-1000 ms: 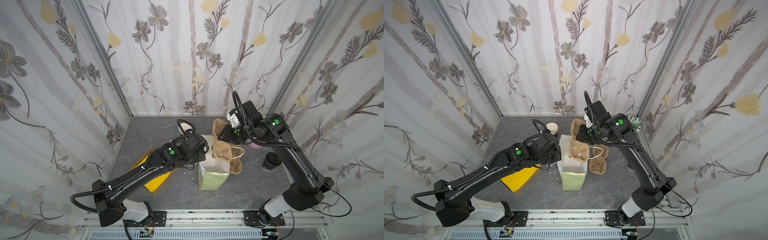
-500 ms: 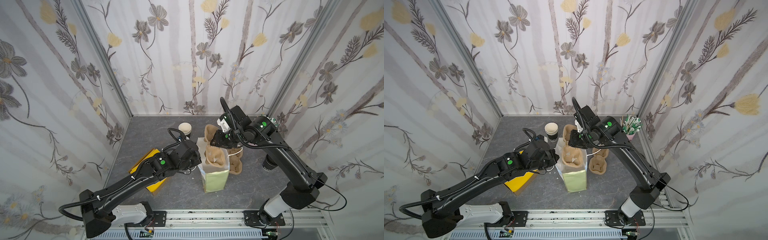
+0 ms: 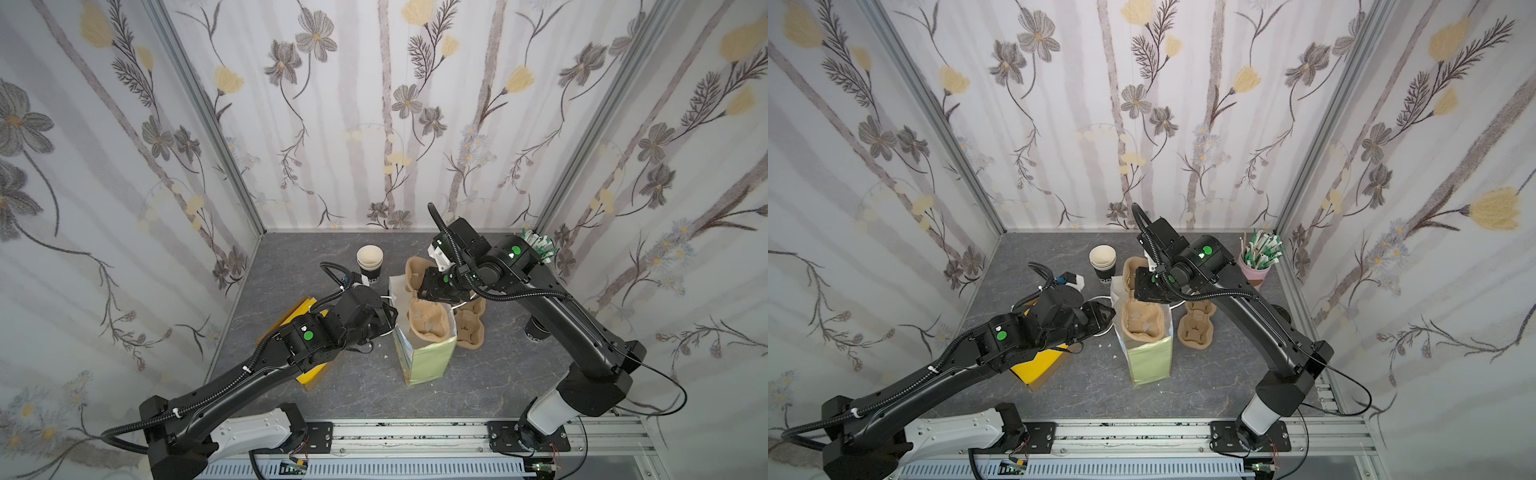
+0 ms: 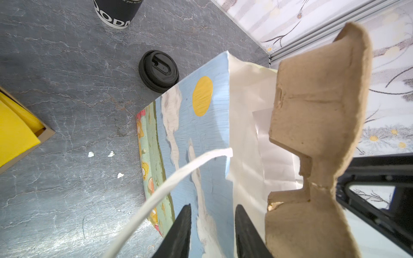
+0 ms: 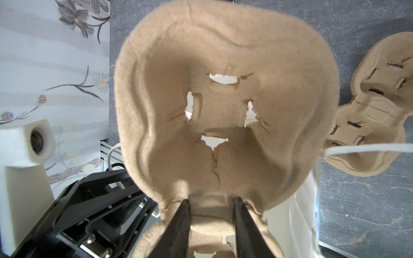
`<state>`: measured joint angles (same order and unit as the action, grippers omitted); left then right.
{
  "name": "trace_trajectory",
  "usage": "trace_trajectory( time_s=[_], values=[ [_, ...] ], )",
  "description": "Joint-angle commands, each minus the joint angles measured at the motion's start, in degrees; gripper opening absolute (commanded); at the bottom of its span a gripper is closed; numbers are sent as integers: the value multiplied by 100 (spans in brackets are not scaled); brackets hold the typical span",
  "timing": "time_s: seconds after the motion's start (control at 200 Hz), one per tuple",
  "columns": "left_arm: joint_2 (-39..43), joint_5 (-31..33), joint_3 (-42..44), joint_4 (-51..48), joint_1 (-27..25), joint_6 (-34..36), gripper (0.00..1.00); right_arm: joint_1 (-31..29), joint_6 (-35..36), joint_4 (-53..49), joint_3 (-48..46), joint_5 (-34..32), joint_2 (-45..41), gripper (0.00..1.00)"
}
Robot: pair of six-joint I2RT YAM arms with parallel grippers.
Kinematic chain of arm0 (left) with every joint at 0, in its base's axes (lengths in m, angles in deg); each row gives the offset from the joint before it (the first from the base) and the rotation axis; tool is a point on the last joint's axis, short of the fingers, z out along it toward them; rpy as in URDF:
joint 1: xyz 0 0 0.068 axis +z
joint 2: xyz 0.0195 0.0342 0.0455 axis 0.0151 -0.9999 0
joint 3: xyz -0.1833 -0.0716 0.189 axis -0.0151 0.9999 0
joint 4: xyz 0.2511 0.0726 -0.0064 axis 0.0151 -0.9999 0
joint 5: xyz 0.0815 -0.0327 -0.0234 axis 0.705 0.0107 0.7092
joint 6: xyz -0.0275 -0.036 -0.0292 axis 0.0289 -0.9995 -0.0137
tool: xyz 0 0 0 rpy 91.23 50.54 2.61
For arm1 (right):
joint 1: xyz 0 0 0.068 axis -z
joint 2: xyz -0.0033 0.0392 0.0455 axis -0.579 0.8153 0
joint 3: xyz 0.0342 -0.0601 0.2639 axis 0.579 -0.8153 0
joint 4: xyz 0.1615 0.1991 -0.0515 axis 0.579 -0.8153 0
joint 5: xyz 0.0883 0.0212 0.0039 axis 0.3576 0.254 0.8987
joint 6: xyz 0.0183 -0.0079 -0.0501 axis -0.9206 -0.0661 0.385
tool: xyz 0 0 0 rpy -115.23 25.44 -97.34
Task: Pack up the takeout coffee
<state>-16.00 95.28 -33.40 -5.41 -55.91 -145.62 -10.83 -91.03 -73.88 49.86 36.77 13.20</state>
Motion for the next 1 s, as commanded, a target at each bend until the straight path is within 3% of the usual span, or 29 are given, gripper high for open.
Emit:
trace_trajectory(
  time_s=[0.0,0.56,0.994],
  values=[
    [45,82,54,185,11,-40,32,-45,2,-27,1,-186,75,33],
    [-24,-177,79,339,19,111,22,-225,207,-124,187,-397,483,33],
    [18,-279,172,367,29,96,22,-225,201,-133,493,-455,653,33]
  ],
)
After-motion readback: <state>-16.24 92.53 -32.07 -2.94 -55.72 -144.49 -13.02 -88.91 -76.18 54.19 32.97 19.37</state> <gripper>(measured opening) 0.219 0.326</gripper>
